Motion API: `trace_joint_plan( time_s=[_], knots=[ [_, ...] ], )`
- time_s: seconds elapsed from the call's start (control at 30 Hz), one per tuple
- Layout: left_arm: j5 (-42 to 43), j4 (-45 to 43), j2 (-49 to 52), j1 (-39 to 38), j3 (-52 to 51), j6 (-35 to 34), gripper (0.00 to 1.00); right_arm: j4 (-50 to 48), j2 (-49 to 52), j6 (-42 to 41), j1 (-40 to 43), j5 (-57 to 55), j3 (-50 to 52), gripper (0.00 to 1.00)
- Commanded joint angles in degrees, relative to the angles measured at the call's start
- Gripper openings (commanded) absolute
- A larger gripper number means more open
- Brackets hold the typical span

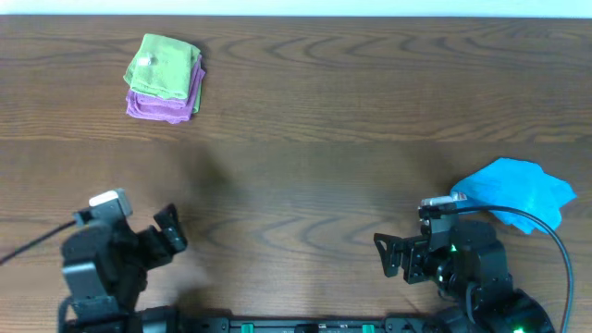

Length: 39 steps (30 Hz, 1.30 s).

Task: Fold the cloth

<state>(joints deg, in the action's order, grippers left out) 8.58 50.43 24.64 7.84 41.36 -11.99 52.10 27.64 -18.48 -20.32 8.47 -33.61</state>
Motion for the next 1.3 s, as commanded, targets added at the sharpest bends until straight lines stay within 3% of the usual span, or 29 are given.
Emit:
trace_joint_plan(
  time_s=[0.0, 0.27, 0.57, 0.8, 1.27],
  knots=[
    [2.0, -4.0, -5.2, -1.2, -7.0, 1.0, 0.95, 0.1, -0.3, -0.6, 0.4, -0.1, 0.2, 0.99],
    [1.3, -6.1, -16.6, -5.2, -18.7, 8.3, 0.95, 0.0, -0.3, -0.6, 0.4, -0.1, 0.2, 0.99],
    [-0.4, -6.1, -24.0, -5.4, -27.6, 8.6, 0.95, 0.0, -0.3, -0.6, 0.4, -0.1, 0.2, 0.99],
    [-0.7, -3.8, -24.5, -5.3, -29.0, 12.3, 0.95, 0.1, -0.3, -0.6, 0.4, -0.1, 0.2, 0.99],
    [-0.6, -0.9, -24.4, -5.3, -29.0, 12.2, 0.95, 0.1, -0.3, -0.6, 0.4, -0.1, 0.2, 0.99]
  ],
)
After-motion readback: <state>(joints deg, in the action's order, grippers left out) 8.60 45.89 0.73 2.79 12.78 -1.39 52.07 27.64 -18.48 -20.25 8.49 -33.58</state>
